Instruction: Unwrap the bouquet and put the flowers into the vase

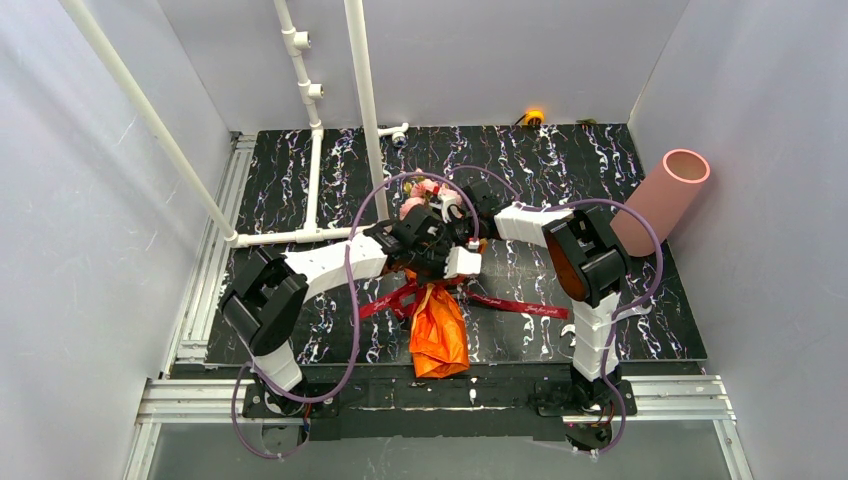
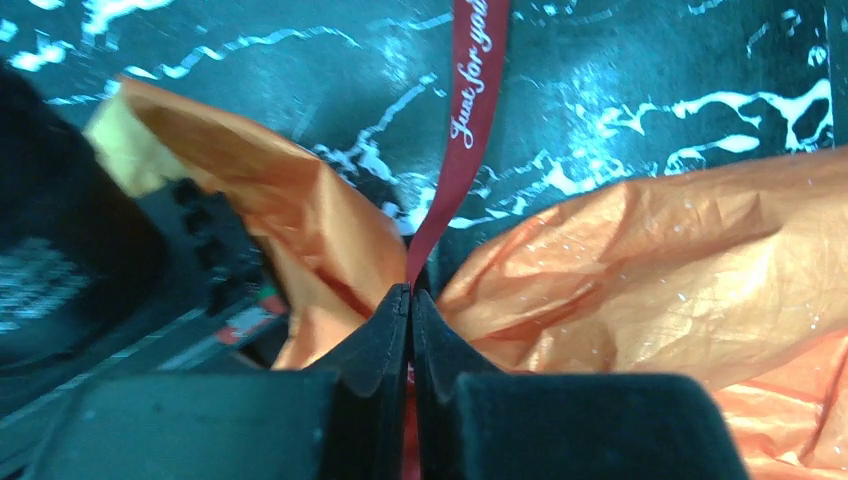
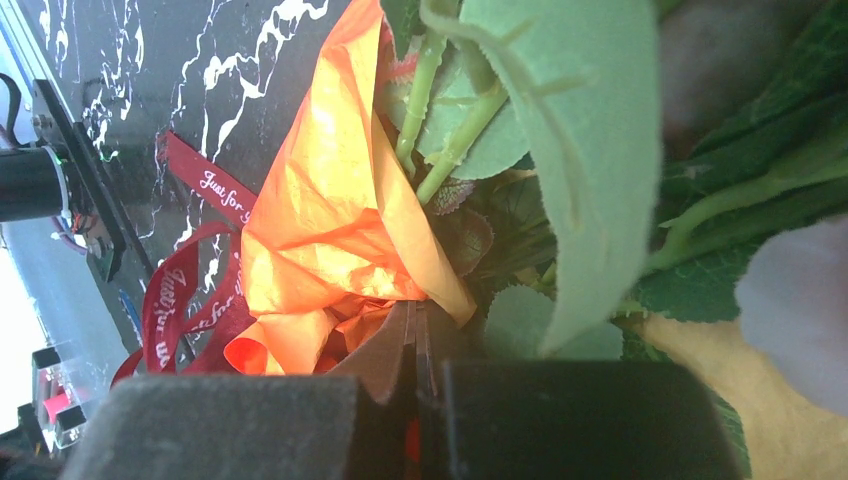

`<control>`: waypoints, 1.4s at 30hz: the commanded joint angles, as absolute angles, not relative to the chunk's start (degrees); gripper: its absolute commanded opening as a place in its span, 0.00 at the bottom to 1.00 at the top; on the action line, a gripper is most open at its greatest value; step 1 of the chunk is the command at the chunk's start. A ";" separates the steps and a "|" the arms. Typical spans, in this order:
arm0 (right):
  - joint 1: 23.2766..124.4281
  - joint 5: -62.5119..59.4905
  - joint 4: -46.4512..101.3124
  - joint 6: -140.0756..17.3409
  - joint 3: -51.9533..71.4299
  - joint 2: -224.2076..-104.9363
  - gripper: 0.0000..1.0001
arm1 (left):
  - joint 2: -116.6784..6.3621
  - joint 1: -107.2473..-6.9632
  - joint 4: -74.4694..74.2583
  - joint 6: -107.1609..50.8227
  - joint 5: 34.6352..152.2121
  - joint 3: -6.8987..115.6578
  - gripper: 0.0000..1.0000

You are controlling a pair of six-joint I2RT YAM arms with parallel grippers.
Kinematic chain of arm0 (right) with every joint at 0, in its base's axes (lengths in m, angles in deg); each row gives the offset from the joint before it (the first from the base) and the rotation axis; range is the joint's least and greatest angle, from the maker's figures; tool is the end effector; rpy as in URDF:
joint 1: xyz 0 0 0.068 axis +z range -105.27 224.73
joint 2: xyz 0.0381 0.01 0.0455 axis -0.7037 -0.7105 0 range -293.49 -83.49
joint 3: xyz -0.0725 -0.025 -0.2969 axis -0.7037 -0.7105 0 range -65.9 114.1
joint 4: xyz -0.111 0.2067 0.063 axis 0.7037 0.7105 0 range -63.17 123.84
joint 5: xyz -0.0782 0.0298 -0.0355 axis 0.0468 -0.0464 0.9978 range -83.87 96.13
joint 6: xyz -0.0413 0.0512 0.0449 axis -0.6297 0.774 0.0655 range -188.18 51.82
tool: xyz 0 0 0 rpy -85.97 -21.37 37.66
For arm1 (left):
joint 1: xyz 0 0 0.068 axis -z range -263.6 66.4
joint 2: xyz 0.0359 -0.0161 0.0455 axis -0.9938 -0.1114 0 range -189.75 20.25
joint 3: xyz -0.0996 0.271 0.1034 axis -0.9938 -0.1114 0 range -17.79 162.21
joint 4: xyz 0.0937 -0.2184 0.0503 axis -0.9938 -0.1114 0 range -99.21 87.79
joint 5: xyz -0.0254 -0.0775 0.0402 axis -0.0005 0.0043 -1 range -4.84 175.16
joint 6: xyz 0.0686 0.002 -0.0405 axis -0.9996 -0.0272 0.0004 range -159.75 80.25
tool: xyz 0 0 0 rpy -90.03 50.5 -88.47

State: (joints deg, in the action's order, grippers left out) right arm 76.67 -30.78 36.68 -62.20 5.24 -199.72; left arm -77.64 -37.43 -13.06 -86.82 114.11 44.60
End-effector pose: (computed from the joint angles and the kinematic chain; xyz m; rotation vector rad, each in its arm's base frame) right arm 0.3410 0.2612 0.1590 -0.8404 2.4405 1.0738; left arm 0.2334 -0.2912 0.2307 1.8473 1.4161 -0.5904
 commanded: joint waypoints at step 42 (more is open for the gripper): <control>75.48 -18.11 41.91 -67.05 1.93 -205.17 0.01 | -45.32 -42.59 -33.29 -117.38 123.07 25.99 0.00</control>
State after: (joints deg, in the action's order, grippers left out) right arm 76.19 -31.80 34.93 -61.55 4.21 -199.67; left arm -48.39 -44.23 -23.57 -101.18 118.00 27.14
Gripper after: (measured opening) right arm 0.028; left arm 0.008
